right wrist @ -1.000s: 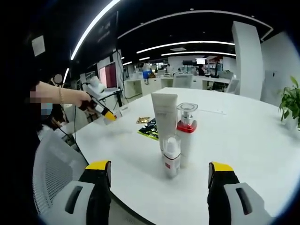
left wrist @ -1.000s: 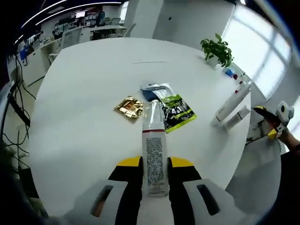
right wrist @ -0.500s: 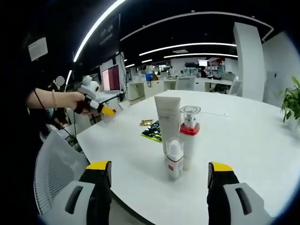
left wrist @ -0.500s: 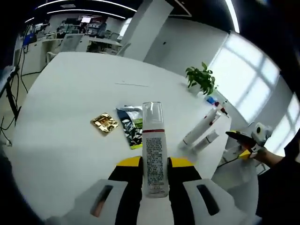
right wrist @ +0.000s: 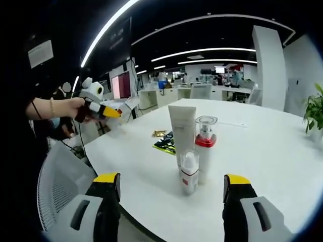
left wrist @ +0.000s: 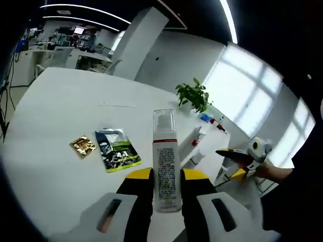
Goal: Arrange the skincare products in the storage area until every visible bottle or jar stands upright without overlapping.
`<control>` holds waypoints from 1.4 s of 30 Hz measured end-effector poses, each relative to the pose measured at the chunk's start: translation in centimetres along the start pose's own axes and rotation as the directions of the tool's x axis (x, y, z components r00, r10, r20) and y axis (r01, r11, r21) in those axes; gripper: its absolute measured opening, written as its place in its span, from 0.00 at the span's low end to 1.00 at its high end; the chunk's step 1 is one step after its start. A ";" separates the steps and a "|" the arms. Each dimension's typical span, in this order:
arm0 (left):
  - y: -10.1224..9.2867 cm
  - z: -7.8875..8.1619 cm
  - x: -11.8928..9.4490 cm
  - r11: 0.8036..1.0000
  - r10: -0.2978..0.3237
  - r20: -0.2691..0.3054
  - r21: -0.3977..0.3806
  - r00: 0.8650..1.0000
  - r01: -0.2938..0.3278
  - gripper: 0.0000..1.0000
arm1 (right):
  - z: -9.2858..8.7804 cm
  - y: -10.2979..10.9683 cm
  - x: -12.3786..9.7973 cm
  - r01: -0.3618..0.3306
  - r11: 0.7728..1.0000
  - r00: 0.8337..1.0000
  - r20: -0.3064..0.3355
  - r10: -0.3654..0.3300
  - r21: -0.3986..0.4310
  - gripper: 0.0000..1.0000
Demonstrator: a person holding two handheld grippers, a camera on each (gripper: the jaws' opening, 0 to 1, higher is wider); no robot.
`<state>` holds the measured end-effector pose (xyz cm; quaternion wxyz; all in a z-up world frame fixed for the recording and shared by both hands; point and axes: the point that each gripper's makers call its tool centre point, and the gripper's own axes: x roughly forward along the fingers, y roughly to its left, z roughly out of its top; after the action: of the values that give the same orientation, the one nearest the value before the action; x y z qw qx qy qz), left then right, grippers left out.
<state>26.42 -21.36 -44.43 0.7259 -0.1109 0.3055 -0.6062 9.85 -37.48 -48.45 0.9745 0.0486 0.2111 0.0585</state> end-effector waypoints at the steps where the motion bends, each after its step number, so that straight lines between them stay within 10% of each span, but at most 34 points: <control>1: -0.5 -0.1 0.1 1.000 -0.017 0.013 0.001 1.000 0.017 0.20 | 0.0 0.0 0.0 -0.001 1.000 1.000 0.001 0.001 0.001 0.90; 33: -8.7 -0.5 2.1 0.994 -0.108 0.116 0.027 0.987 0.106 0.20 | 1.7 2.7 -0.4 -0.197 0.980 0.978 0.076 0.193 0.043 0.85; 42: -11.0 -0.9 2.3 0.992 -0.129 0.135 0.019 0.982 0.127 0.20 | 4.7 4.4 -1.5 -0.337 0.935 0.932 0.176 0.316 0.109 0.80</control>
<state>17.09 -25.97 -39.99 0.7050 -0.1677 0.2447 -0.6442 10.06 -33.69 -43.12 0.9590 0.1542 0.1268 0.2012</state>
